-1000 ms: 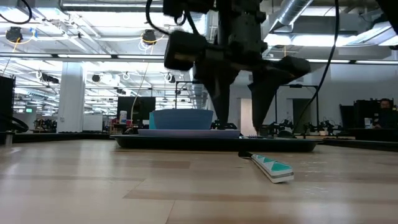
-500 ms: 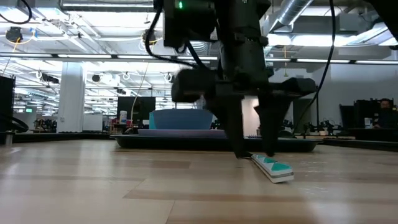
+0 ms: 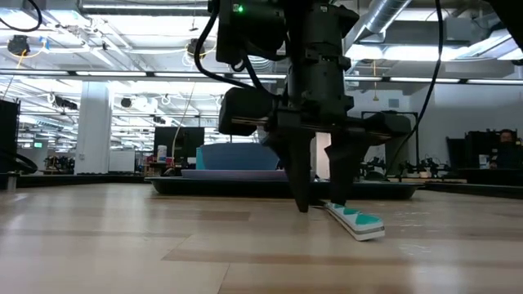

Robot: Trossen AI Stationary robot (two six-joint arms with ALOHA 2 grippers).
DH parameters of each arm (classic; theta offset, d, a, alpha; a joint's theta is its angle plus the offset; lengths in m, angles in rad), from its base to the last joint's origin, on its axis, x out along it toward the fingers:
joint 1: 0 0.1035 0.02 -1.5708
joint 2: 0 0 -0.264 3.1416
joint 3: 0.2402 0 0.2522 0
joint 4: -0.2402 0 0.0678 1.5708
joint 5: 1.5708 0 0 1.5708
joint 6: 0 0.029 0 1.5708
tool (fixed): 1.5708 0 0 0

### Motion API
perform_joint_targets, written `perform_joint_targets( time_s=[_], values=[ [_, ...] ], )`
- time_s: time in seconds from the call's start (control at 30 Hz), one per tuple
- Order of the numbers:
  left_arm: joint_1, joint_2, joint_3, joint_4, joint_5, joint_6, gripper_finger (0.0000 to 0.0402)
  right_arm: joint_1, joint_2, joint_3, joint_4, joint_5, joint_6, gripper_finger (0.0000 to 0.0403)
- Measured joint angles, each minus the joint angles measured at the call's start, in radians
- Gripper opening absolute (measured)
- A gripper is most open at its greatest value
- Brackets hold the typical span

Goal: Set up tray
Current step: Put the green patterned knife on the black napkin to the right of the blue fork

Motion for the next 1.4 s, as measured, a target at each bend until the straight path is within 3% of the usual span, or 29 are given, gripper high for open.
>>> perform_joint_targets(
  time_s=[0.6, 0.97, 1.13, 1.4],
  values=[
    [0.0, 0.0, 0.0, 0.0, 0.0, 0.0, 0.0133, 0.004, 0.004, -0.005, 0.043, -0.002, 0.004, 0.0011],
    [0.0, 0.0, 0.0, 0.0, -0.001, 0.0, 0.0133, 0.011, 0.02, 0.126, -0.079, 0.019, 0.006, 0.0023],
    [0.0, 0.0, 0.0, 0.0, 0.0, 0.0, 0.0133, 0.026, 0.017, 0.211, -0.206, 0.032, 0.01, 0.0006],
    [0.0, 0.0, 0.0, 0.0, 0.0, 0.0, 0.0133, 0.055, 0.014, 0.33, -0.452, 0.054, 0.034, 0.0017]
  ],
)
